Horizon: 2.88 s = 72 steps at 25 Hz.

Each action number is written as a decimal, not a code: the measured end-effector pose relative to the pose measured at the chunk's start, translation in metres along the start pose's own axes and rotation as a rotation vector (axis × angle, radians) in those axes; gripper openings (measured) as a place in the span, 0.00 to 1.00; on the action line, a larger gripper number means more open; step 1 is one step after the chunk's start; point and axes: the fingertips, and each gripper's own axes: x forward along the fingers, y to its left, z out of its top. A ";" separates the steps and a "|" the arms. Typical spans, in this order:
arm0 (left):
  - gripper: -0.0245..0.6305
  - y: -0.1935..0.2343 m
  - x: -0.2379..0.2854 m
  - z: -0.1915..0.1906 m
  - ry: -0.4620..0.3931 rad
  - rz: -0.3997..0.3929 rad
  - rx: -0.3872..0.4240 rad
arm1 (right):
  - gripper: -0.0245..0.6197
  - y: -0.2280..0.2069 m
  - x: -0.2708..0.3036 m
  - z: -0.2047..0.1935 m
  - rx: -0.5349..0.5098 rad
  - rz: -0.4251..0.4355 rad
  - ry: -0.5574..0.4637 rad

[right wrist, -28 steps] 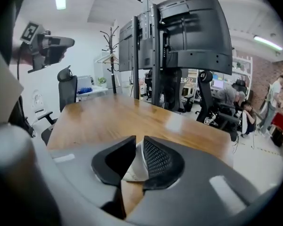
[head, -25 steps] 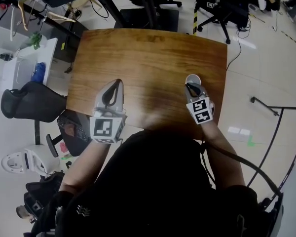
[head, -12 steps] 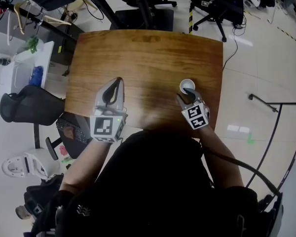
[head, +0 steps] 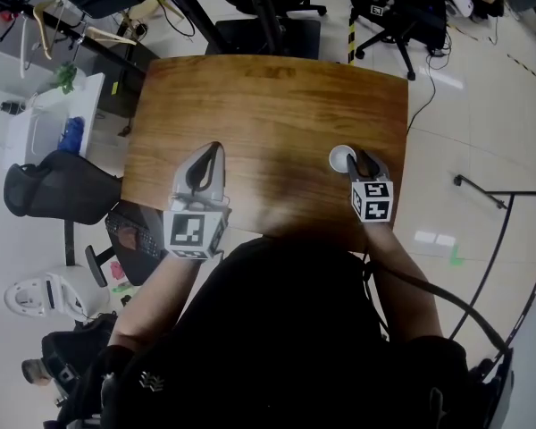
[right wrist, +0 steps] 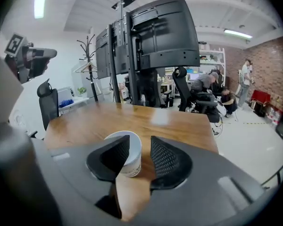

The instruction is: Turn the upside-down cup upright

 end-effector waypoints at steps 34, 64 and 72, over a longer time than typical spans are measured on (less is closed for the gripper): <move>0.04 -0.010 0.011 0.007 -0.005 -0.060 0.025 | 0.10 0.060 0.004 -0.004 -0.455 -0.073 0.085; 0.04 0.018 -0.011 -0.001 0.005 0.019 -0.015 | 0.31 0.003 0.024 -0.032 0.277 0.137 0.105; 0.04 0.017 -0.008 0.006 -0.010 0.013 -0.015 | 0.20 0.017 0.018 -0.017 0.112 0.128 0.093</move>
